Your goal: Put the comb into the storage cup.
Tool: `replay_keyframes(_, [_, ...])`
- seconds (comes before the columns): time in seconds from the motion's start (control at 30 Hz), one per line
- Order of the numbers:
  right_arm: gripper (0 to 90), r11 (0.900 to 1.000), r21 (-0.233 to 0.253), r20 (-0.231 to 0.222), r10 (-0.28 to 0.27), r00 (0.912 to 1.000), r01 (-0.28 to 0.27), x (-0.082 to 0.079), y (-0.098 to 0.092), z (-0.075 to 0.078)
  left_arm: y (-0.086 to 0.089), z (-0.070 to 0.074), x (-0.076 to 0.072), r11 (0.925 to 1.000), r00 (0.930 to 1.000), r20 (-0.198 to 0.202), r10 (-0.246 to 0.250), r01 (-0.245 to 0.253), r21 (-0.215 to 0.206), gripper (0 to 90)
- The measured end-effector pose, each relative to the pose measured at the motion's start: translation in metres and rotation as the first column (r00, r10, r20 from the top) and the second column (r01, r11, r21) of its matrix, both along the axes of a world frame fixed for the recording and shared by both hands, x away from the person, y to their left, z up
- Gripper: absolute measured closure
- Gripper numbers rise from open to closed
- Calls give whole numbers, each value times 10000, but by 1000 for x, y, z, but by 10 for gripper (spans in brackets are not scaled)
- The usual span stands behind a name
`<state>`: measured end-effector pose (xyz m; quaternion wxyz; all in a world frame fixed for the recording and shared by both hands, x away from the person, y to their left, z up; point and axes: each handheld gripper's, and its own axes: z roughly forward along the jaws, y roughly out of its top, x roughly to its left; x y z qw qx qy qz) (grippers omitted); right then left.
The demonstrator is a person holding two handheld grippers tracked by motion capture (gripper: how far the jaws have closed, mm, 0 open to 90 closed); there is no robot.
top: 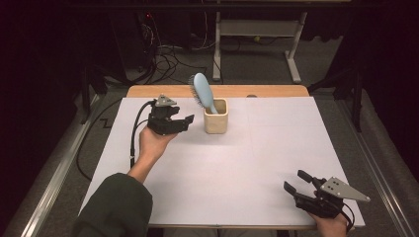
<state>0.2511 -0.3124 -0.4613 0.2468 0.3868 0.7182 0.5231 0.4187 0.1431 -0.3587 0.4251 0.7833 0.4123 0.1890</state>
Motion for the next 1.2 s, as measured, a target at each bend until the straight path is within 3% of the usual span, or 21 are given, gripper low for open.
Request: replay_keyframes(1.2, [323, 9999, -118, -186, 44, 9998, -46, 1, 2, -1, 20, -6, -28, 9990, 9993, 253, -278, 287, -330, 356])
